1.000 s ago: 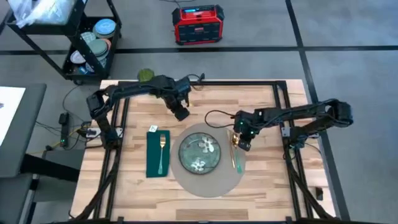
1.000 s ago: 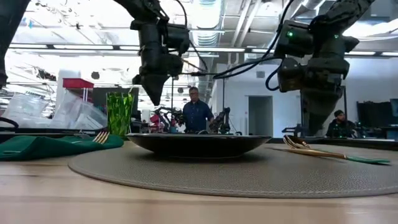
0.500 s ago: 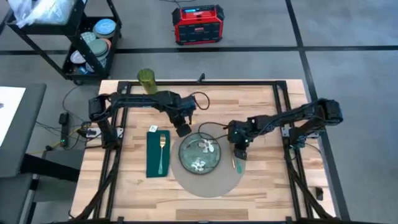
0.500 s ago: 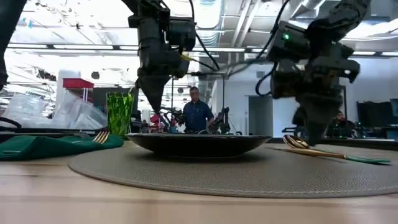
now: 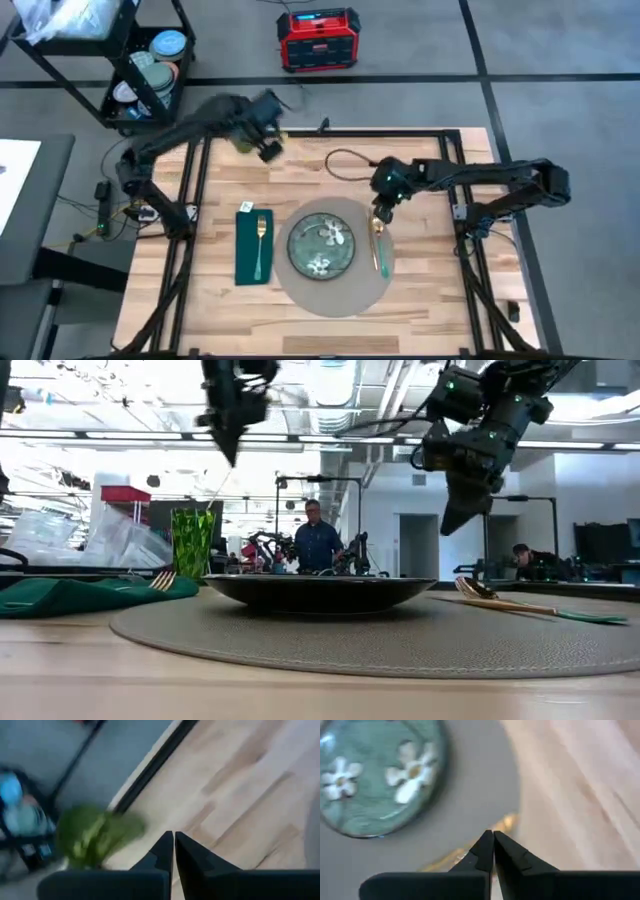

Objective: Set table place
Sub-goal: Move the green cup to the top center of the table

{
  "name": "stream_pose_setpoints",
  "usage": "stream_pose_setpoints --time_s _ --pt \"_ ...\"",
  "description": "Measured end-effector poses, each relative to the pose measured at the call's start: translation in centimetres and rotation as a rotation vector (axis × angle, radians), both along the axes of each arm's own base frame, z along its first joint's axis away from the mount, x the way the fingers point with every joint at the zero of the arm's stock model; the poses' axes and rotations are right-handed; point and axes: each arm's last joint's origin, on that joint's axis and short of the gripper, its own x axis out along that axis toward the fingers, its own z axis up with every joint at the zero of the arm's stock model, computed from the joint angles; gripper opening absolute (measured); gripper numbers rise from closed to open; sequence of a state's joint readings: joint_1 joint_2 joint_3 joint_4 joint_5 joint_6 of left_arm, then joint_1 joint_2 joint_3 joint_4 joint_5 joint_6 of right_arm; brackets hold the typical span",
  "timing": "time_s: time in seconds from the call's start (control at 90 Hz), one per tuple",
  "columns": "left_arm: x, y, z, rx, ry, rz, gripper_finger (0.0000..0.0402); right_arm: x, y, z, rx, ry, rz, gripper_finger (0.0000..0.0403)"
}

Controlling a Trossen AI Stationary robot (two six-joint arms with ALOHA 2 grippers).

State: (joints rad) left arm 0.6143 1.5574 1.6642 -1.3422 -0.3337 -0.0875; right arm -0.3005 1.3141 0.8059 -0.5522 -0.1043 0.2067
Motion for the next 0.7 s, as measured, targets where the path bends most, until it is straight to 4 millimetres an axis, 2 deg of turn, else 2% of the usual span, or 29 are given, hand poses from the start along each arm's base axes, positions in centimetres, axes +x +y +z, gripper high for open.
stream_pose_setpoints --time_s 0.122,0.244,0.333,0.478,0.7 --pt "-3.5 2.4 0.9 -0.006 -0.032 0.115 0.0046 -1.1 -1.0 0.2 -0.014 0.036 -0.009 0.0045" --pt "-5.0 4.5 0.5 -0.024 -0.04 0.179 0.0096 -1.8 -1.9 0.5 -0.022 0.037 -0.035 0.0086" --pt "-4.7 5.4 -0.4 -0.097 -0.076 0.19 0.0132 -2.2 -2.5 0.7 -0.025 0.032 -0.062 0.0114" --pt "-3.3 6.3 -2.3 -0.158 -0.031 0.173 0.0178 -2.5 -3.0 0.8 -0.029 0.031 -0.083 0.0151" --pt "-1.8 7.6 -4.7 -0.163 0.074 0.15 0.0201 -2.6 -3.3 0.8 -0.026 0.033 -0.098 0.0168"
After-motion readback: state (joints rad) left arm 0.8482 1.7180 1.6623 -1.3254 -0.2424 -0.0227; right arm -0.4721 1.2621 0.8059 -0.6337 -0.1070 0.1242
